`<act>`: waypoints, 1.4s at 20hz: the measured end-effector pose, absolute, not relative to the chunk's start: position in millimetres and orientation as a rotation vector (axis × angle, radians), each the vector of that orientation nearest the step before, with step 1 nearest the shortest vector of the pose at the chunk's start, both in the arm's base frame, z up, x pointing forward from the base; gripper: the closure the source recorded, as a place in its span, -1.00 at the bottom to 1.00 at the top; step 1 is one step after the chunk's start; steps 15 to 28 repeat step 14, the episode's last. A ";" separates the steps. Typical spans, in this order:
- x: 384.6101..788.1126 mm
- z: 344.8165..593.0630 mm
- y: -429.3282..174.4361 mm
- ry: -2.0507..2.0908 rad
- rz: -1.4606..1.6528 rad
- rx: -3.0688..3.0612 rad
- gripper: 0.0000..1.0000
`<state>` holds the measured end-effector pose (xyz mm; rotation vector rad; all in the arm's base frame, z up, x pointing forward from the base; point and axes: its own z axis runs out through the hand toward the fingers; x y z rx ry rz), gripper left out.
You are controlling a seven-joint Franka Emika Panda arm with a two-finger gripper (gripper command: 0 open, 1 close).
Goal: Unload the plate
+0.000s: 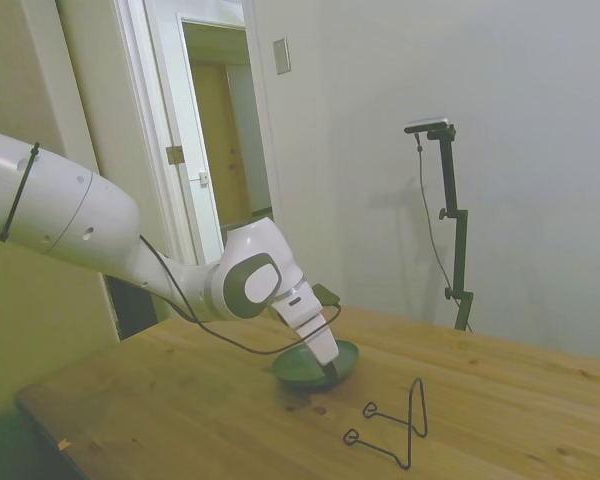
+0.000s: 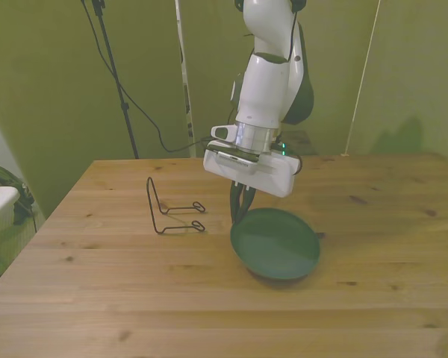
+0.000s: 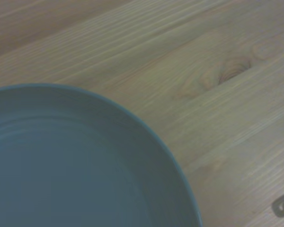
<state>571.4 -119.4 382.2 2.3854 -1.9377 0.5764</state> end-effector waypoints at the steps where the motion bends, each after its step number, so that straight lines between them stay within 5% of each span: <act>1: 570.5 382.7 -119.8 -1.938 0.577 2.385 -1.00; 10: 562.5 398.8 -121.6 -1.922 0.613 2.404 -1.00; 14: 558.5 434.0 -121.5 -1.915 0.646 2.426 -1.00; 28: 558.5 434.0 -121.5 -1.915 0.646 2.426 -1.00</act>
